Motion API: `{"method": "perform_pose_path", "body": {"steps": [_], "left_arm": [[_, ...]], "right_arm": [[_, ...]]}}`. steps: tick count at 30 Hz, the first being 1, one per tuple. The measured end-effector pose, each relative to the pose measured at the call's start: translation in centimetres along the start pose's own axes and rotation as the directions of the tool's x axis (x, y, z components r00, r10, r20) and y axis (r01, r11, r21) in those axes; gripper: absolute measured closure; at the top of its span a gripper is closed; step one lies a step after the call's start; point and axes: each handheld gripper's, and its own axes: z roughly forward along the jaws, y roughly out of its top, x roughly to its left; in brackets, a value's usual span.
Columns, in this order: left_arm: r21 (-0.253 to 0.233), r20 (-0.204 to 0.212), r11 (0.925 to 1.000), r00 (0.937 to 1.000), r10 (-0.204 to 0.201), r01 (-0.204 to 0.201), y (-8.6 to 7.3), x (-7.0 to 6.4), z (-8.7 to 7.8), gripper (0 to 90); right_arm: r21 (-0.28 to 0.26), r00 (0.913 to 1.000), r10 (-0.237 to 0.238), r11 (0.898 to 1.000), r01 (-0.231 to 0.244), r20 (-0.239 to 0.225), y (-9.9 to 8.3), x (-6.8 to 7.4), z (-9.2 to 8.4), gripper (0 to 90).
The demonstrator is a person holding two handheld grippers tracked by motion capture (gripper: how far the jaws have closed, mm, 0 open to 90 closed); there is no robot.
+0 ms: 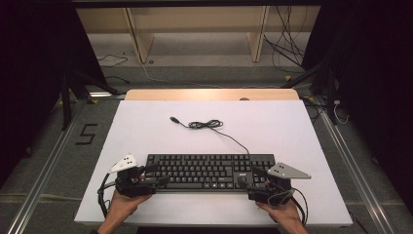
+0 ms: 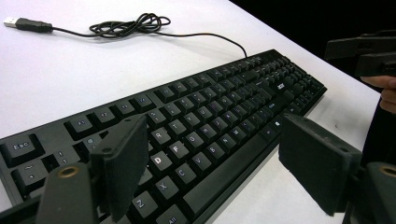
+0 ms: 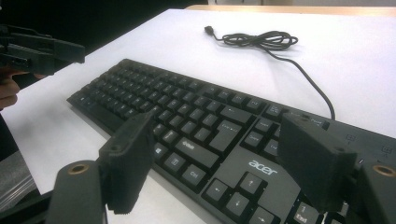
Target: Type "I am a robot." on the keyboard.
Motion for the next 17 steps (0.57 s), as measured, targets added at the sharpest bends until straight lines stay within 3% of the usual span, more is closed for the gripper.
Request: {"method": "perform_pose_path", "body": {"steps": [17], "left_arm": [[-0.008,-0.004,1.0,1.0,-0.003,0.003,0.05,0.19,-0.1,23.7]], "right_arm": [[-0.007,1.0,-0.003,1.0,0.003,-0.003,0.09,0.11,0.03,27.8]]}}
